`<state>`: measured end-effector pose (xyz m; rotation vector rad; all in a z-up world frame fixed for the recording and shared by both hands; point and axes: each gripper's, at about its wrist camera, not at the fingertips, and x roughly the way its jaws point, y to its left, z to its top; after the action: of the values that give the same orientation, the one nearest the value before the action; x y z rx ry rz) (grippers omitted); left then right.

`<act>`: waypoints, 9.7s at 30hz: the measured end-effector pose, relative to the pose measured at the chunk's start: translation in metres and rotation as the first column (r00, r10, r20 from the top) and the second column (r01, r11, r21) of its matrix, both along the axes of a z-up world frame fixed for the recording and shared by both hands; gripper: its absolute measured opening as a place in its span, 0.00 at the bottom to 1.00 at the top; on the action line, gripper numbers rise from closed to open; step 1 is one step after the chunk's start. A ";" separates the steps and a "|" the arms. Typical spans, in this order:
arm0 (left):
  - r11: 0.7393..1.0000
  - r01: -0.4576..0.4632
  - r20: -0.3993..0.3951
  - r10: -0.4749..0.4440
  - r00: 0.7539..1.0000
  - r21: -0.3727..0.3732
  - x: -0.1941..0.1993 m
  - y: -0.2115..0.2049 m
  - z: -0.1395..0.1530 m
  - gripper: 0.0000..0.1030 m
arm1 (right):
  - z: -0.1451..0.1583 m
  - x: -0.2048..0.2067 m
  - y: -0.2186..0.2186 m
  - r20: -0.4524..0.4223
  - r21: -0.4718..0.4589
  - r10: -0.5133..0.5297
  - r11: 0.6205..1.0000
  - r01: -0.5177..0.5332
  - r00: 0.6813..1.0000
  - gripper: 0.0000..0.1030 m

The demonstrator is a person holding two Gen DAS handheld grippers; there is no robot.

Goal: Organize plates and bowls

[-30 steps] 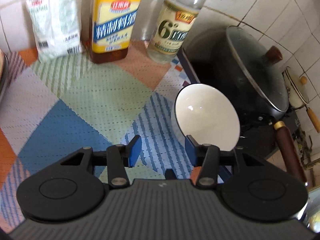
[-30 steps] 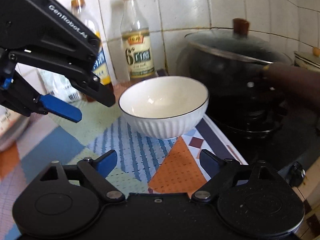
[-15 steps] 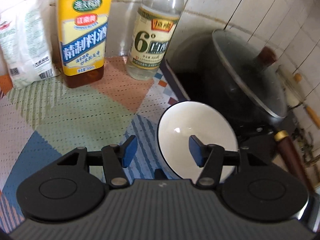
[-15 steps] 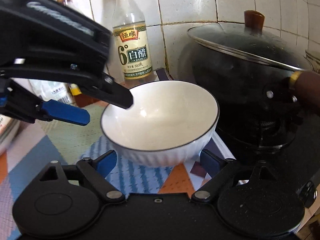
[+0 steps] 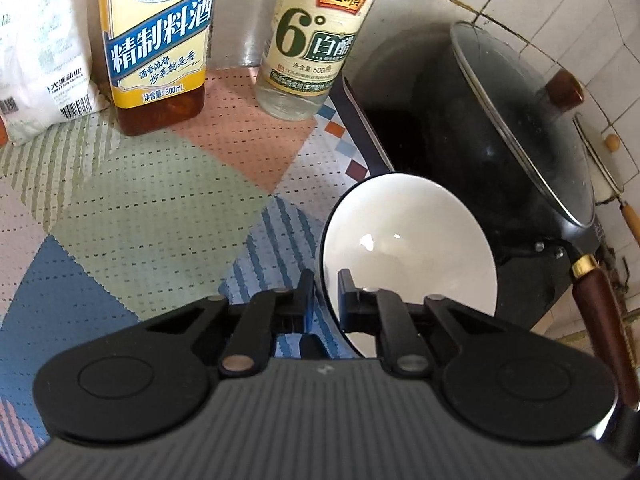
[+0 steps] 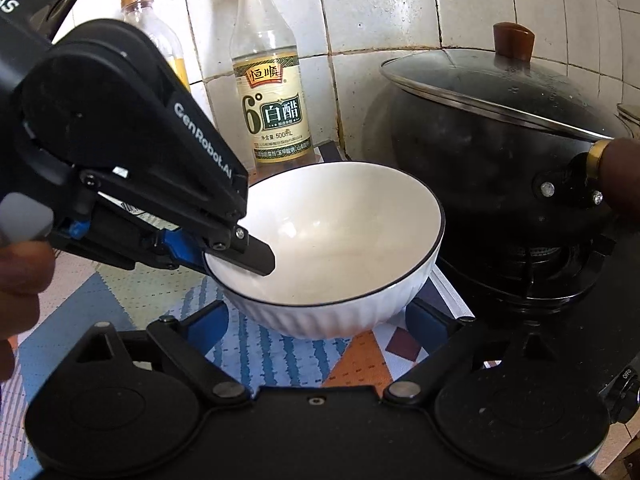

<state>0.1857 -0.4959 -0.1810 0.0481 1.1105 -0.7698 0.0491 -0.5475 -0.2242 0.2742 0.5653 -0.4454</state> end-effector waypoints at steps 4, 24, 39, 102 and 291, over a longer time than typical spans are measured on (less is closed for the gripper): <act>0.999 0.028 0.023 -0.028 0.999 0.027 -0.008 0.003 0.005 0.08 | 0.002 0.002 0.003 -0.001 -0.009 0.013 1.000 -0.014 1.000 0.95; 0.992 0.081 0.069 -0.088 0.994 0.101 -0.057 0.118 0.037 0.09 | 0.026 -0.046 0.092 0.078 0.027 0.055 0.998 -0.058 0.995 0.93; 0.996 0.051 0.149 -0.061 0.987 0.070 -0.095 0.187 0.075 0.10 | 0.062 -0.068 0.155 0.072 -0.040 0.138 0.990 -0.135 0.988 0.93; 0.942 -0.273 0.268 0.217 0.939 0.194 -0.022 0.368 0.049 0.16 | 0.055 0.053 0.325 -0.104 -0.062 0.433 0.896 -0.440 0.895 1.00; 0.959 -0.280 0.245 0.260 0.934 0.048 -0.018 0.447 0.166 0.65 | 0.179 0.033 0.293 0.031 -0.052 0.335 0.941 -0.333 0.942 0.99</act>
<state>0.1678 -0.0484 -0.0145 0.0540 0.8970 -0.4569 0.0825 -0.2542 -0.0452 0.1376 0.5498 -0.1230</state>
